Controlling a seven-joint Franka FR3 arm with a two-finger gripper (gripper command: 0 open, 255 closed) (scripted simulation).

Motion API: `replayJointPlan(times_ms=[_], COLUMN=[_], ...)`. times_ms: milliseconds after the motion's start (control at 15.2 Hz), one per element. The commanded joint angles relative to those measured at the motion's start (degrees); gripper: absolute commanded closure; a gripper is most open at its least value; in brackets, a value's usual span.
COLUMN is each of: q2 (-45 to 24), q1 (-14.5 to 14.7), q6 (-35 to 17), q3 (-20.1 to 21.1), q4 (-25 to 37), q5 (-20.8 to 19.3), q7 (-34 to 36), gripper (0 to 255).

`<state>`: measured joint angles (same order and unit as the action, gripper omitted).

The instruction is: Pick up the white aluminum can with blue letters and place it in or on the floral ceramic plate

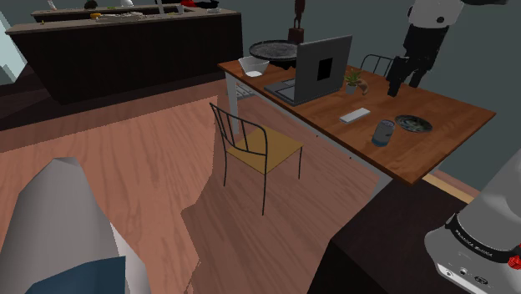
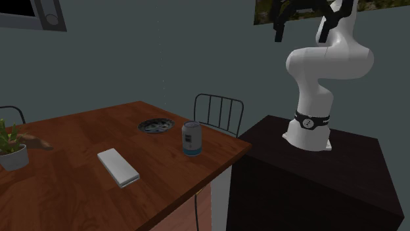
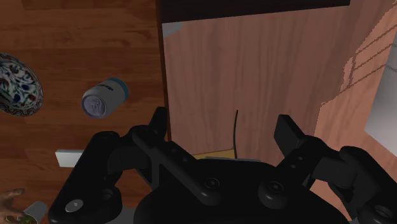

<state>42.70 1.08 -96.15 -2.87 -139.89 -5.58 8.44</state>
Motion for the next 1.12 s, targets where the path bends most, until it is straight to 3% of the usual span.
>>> replayJointPlan(times_ms=[0, 528, 1056], q2=[0.0, -5.2, -16.3], q1=[0.0, -3.8, -6.9], q6=[0.0, -12.6, -26.6], q3=[0.0, -7.8, -16.0], q4=[0.0, -6.7, -8.5], q5=[0.0, -5.6, -9.7], q7=[0.0, -6.7, -13.5], gripper=[0, 0, 0])
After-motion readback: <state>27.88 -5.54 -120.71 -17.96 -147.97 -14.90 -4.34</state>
